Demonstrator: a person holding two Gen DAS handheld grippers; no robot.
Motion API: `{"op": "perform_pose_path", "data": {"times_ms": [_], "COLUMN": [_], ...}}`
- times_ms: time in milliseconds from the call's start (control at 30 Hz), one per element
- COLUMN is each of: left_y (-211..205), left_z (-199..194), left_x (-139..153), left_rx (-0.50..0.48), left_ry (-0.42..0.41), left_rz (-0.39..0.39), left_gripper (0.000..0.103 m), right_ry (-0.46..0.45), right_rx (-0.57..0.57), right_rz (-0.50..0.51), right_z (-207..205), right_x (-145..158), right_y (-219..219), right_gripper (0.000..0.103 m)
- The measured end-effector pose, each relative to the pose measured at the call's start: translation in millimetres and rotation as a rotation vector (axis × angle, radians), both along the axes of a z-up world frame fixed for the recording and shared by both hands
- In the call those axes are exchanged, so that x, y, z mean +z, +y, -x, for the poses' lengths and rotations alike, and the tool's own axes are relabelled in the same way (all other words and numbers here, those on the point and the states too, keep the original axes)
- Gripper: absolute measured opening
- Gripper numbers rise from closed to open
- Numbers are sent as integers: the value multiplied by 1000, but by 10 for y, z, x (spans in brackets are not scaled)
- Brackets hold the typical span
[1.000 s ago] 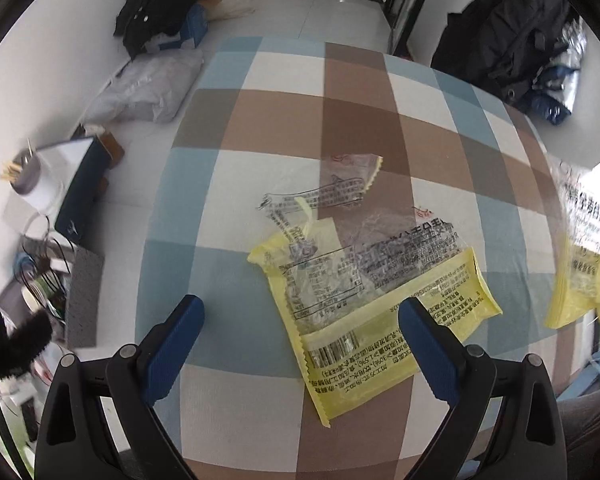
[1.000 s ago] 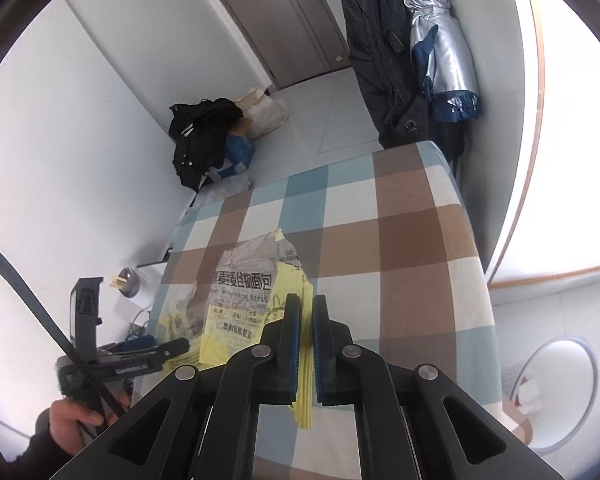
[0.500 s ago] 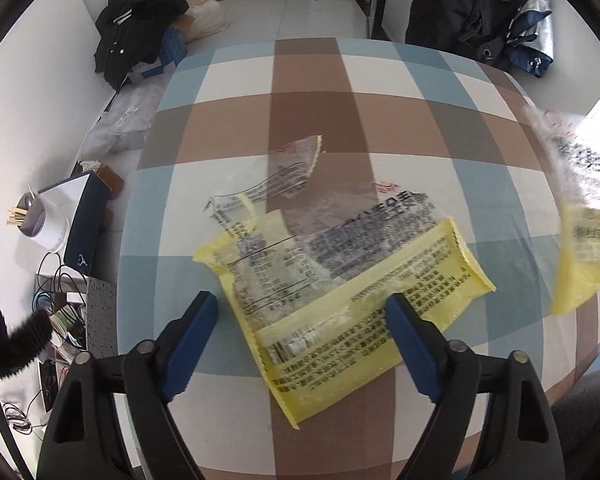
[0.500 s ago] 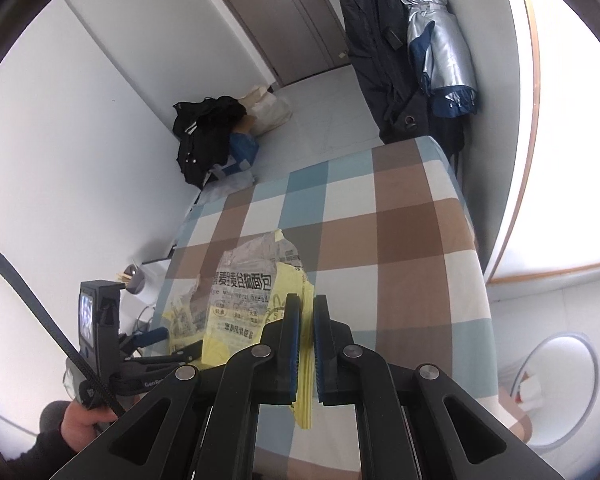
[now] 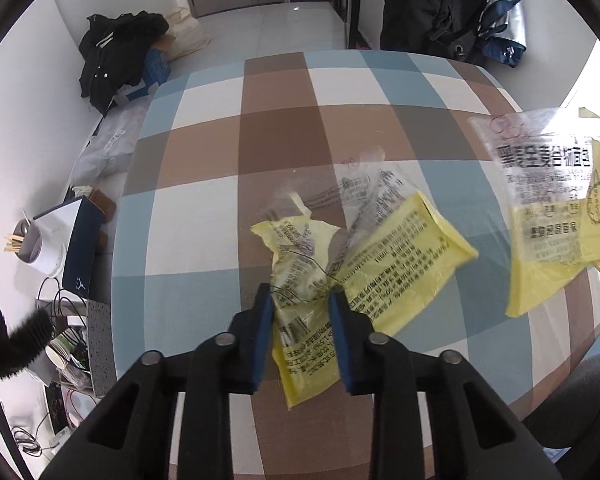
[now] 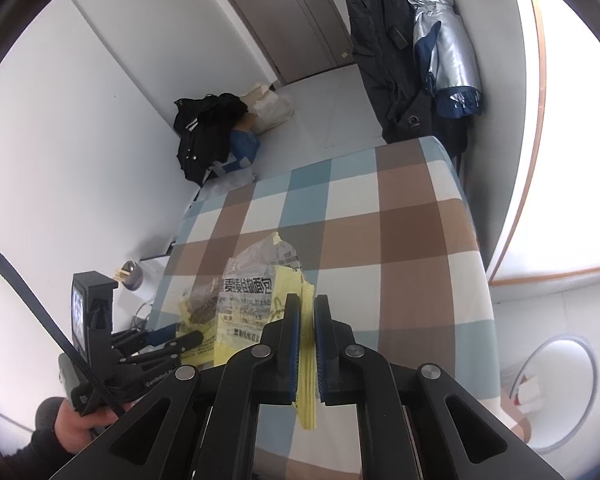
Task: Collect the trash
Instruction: 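Grasp the other yellow bag with the left gripper while the right gripper holds its bag, then lift both yellow bags and carry them over the white bin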
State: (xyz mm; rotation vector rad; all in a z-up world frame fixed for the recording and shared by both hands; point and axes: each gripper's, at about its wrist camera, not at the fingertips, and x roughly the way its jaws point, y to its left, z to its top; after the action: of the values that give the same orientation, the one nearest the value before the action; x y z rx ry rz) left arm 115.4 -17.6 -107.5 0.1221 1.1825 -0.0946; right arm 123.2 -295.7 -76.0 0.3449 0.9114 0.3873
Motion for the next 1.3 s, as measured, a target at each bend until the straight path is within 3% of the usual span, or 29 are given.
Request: {"op": "perform_pose_path", "data": {"times_ms": [167,533,967,1300], "left_y": [24,128,380,374], "left_z": [-4,4,115,269], "left_x": [80,258,536,701], "left_rx": [15,40,105,104], "left_ry": [-33,-59,-150,-205], "left_rz": [-16,92,193,205], "left_gripper": [17,17,17,17], "right_ry": [-1,12,-72,-125], "right_rx": [0,-28,7,-33], "right_rz": [18,50,77,36], "right_z": [2,24,227,551], "right_x": [-22,-54,145,302], "right_y": [20,53,311,242], "right_gripper": [7,7,6,6]}}
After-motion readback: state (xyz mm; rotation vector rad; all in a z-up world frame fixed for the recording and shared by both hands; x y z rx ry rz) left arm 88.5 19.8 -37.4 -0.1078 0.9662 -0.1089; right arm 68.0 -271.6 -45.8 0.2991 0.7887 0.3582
